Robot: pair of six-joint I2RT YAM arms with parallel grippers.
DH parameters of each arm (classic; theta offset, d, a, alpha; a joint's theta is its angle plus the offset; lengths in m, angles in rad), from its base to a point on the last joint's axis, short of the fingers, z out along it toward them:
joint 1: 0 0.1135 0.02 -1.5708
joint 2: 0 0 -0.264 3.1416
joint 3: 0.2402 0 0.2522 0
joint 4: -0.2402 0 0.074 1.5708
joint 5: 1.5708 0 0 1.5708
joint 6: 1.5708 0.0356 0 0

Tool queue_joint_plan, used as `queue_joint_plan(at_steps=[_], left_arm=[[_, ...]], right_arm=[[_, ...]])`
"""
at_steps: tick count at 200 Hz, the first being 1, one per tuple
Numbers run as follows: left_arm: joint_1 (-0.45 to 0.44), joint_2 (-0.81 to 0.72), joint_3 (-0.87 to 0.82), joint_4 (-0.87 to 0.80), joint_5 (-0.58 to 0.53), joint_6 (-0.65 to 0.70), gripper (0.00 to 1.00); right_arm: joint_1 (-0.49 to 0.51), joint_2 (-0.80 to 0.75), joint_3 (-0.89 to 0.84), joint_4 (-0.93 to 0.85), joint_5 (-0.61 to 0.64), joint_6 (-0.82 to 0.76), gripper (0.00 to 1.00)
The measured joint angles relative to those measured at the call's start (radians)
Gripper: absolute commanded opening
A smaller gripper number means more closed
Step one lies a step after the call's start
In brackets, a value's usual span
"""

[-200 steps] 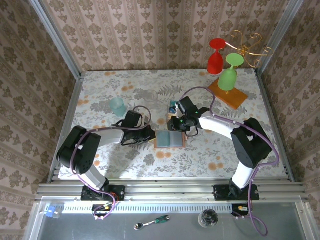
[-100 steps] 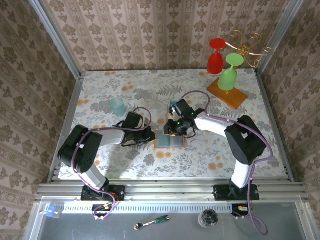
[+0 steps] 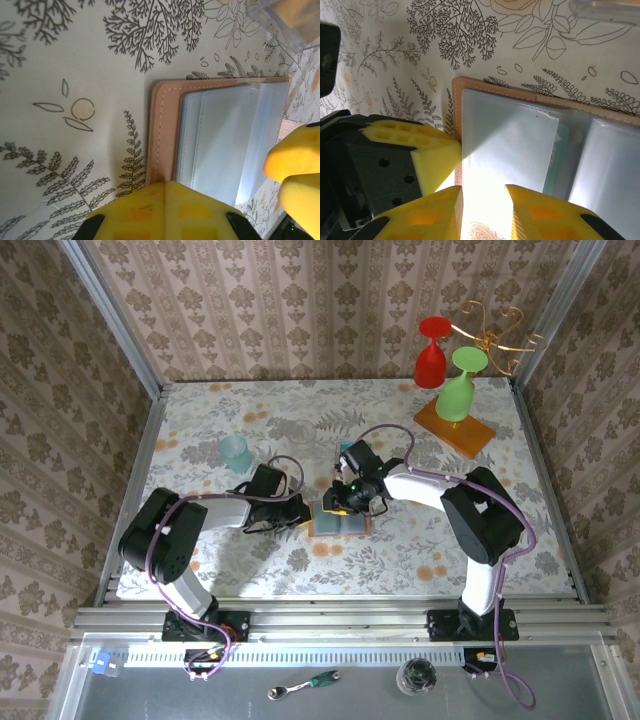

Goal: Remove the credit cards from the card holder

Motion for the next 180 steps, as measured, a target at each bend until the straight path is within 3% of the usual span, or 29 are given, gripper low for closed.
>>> queue_joint_plan(at_steps=[180], left_arm=[[0.001, 0.008, 0.014, -0.019, 0.004, 0.013, 0.05]], right_arm=[[0.017, 0.043, 0.004, -0.01, 0.011, 0.004, 0.33]])
